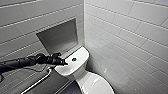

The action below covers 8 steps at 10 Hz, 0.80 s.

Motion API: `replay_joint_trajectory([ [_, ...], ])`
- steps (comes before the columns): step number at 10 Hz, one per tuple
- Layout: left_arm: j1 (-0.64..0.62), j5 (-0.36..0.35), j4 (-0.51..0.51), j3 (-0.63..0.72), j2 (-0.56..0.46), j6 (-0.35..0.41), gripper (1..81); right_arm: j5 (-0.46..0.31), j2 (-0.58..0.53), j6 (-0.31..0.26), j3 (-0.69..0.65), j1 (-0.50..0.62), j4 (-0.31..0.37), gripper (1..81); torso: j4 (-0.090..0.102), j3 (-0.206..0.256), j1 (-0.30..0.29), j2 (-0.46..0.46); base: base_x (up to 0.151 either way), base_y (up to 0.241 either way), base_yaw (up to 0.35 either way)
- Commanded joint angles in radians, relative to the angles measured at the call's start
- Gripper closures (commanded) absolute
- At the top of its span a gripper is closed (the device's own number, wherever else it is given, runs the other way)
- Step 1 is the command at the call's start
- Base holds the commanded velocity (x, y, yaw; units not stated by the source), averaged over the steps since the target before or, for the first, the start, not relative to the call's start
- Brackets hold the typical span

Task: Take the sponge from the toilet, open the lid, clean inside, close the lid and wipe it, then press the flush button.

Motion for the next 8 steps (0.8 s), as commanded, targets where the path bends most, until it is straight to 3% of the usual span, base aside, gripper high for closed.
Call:
replay_joint_trajectory([
  [1,0.276,-0.11,0.132,0.196,-0.192,0.0,81.1,-0.073,-0.021,0.0,0.013,-0.01,-0.007,81.1,0.0,0.08,0.0,0.0,0.0,0.0,0.0],
  [4,0.624,-0.307,0.282,0.164,-0.172,0.0,81.1,-0.073,0.026,-0.004,-0.047,-0.013,-0.009,81.1,0.0,0.152,0.0,0.0,0.0,0.0,0.0],
  [8,0.951,-0.446,0.395,-0.026,-0.018,0.001,81.1,-0.073,0.071,-0.004,-0.115,-0.019,-0.009,81.1,0.0,0.278,-0.001,-0.001,0.0,0.0,0.0],
])
